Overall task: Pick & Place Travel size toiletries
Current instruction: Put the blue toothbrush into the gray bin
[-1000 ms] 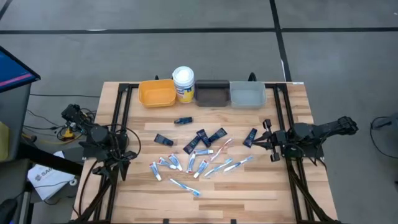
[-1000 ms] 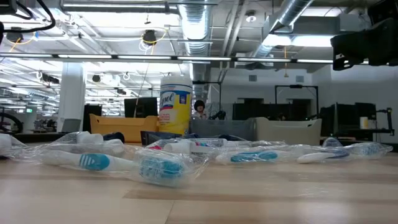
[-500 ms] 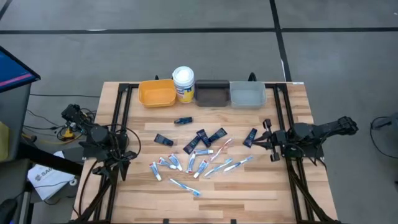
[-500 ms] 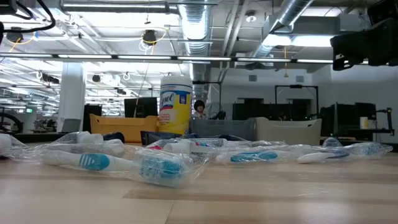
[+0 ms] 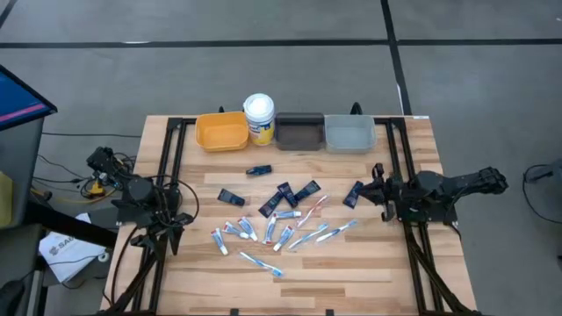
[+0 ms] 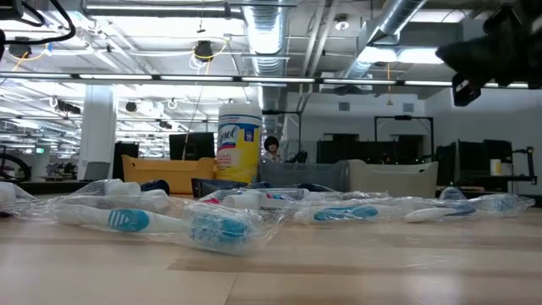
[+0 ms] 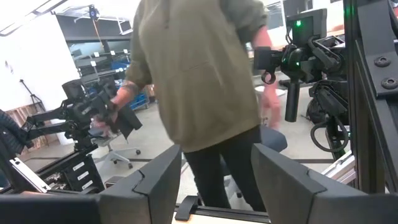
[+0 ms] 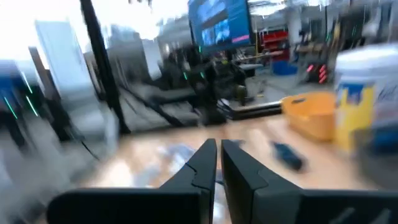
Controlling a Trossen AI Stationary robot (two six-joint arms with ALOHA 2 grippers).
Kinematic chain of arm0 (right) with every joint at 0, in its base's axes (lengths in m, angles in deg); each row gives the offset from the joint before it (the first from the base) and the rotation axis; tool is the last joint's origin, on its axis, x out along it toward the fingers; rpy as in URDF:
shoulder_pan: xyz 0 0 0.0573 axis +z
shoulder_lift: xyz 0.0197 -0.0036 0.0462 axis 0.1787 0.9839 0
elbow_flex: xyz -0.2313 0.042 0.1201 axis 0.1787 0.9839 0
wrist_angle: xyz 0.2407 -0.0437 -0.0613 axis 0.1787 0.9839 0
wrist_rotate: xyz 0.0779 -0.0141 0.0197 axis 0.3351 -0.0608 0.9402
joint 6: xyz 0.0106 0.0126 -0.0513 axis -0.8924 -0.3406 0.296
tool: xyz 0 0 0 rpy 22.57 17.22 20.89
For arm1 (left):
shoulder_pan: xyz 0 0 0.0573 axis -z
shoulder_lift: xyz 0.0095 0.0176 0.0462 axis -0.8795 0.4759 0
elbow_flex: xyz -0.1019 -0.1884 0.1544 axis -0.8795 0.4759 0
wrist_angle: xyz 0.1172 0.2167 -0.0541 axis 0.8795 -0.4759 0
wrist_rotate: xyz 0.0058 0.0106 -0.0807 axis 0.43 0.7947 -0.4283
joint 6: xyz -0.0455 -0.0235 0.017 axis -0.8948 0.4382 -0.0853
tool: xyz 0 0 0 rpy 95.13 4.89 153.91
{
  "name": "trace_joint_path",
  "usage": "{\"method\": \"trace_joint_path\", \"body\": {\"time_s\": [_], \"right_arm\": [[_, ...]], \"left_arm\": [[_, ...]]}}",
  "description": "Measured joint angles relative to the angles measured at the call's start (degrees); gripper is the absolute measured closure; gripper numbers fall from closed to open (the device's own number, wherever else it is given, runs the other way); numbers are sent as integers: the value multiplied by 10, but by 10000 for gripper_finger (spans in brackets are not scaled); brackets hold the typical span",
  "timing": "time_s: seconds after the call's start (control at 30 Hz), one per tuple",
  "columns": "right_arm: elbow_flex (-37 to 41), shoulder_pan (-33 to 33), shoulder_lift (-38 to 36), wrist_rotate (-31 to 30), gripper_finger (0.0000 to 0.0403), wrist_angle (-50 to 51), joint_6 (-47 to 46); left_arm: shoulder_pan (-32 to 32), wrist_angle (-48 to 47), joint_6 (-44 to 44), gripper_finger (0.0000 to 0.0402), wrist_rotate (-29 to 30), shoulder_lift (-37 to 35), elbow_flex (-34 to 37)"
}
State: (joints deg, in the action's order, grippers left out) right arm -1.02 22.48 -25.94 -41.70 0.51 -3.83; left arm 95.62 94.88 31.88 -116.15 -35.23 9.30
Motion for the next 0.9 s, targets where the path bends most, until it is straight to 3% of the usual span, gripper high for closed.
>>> {"method": "trace_joint_path", "body": {"time_s": [0.13, 0.33, 0.6, 0.7, 0.9], "right_arm": [[0, -4, 0, 0, 386, -20, -167], [0, -29, 0, -32, 386, -18, -226], [-3, -43, 0, -32, 386, -30, -227], [-34, -41, 3, -23, 382, -18, -183], [-149, -22, 103, -11, 333, 127, -77]], "left_arm": [[0, 0, 0, 211, 0, 0, 0], [0, 0, 0, 211, 0, 0, 0], [0, 0, 0, 211, 0, 0, 0], [0, 0, 0, 211, 0, 0, 0], [0, 0, 0, 211, 0, 0, 0]]}}
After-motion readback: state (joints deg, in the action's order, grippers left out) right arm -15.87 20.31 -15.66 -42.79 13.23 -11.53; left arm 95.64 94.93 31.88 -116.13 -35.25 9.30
